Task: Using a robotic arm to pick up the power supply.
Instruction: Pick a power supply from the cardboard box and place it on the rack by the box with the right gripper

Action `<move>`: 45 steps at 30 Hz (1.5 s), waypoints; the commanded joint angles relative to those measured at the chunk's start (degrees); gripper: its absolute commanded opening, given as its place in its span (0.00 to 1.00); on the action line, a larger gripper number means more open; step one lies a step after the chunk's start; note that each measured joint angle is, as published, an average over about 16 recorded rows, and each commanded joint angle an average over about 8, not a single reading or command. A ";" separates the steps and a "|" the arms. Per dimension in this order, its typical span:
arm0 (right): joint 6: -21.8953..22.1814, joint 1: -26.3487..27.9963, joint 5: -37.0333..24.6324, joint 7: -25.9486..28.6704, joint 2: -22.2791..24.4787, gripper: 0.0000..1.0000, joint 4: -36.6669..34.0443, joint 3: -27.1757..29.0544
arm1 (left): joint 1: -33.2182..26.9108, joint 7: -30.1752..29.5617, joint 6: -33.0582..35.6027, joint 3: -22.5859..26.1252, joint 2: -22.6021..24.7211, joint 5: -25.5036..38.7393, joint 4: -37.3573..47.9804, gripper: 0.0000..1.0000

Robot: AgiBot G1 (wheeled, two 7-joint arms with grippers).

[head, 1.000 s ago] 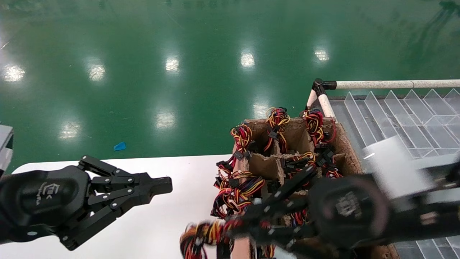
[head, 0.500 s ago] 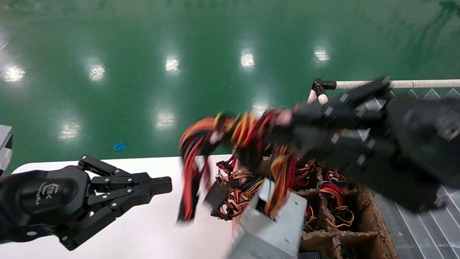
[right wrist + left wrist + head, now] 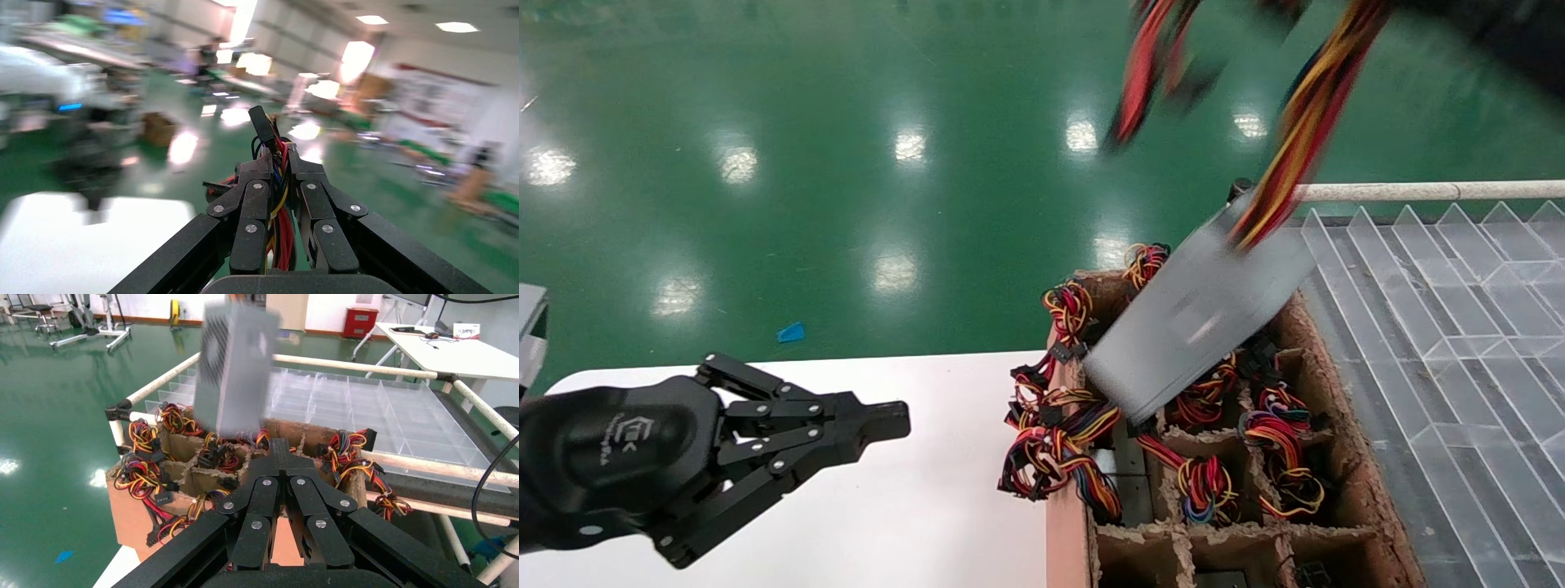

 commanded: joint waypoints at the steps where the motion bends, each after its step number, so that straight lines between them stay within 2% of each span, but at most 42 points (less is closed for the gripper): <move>1: 0.34 1.05 0.69 -0.31 0.12 0.00 -3.79 0.64 | 0.00 0.00 0.00 0.00 0.00 0.00 0.00 0.00; 10: 2.99 0.69 1.94 0.07 -1.41 0.00 -19.92 1.09 | 0.00 0.00 0.00 0.00 0.00 0.00 0.00 0.00; 21: 7.98 -2.01 1.18 -1.79 -6.18 0.00 -32.90 0.32 | 0.00 0.00 0.00 0.00 0.00 0.00 0.00 0.00; 24: 10.56 -3.09 1.21 -2.52 -7.90 0.00 -35.51 0.30 | 0.00 0.00 0.00 0.00 0.00 0.00 0.00 0.00; 28: 17.38 -4.08 1.12 -3.60 -10.81 0.00 -39.11 0.22 | 0.00 0.00 0.00 0.00 0.00 0.00 0.00 0.00; 31: 23.30 -4.54 1.14 -3.99 -13.16 0.00 -41.07 0.23 | 0.00 0.00 0.00 0.00 0.00 0.00 0.00 0.00; 34: 27.31 -4.86 1.37 -3.98 -15.25 0.00 -41.47 0.41 | 0.00 0.00 0.00 0.00 0.00 0.00 0.00 0.00; 45: 34.44 -4.01 0.80 -4.62 -19.49 0.00 -40.11 0.01 | 0.00 0.00 0.00 0.00 0.00 0.00 0.00 0.00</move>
